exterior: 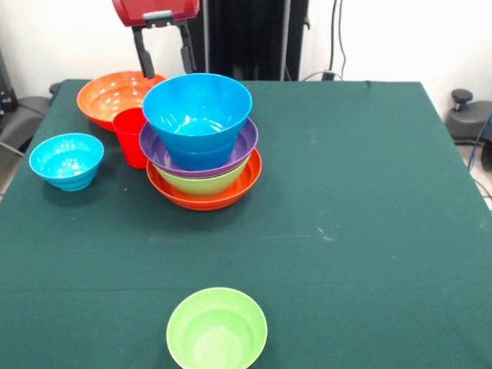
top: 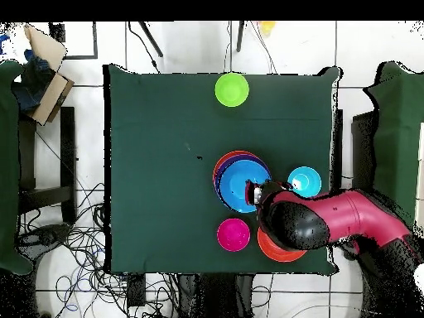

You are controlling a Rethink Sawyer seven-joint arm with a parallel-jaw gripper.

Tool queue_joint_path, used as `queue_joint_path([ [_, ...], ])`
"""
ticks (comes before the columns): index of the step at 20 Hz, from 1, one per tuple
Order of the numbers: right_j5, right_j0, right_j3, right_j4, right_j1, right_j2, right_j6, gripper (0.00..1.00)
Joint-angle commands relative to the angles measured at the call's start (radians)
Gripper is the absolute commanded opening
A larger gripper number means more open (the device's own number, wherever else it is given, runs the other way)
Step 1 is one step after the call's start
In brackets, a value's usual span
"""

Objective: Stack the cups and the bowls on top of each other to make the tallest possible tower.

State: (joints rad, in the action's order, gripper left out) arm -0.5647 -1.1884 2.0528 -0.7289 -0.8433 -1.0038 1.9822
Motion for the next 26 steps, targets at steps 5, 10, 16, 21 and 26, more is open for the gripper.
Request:
queue_joint_path([
  [5, -0.037, 0.121, 0.009, -0.071, -0.045, 0.002, -0.144, 1.00],
  [10, -0.010, 0.201, 0.030, -0.060, -0.091, 0.026, -0.048, 1.00],
  [16, 0.110, 0.370, 0.034, -0.151, -0.097, 0.174, 0.162, 1.00],
  [21, 0.182, 0.488, 0.034, -0.180, -0.106, 0.294, 0.245, 1.00],
  [26, 0.267, 0.596, 0.053, -0.200, -0.123, 0.427, 0.300, 1.00],
])
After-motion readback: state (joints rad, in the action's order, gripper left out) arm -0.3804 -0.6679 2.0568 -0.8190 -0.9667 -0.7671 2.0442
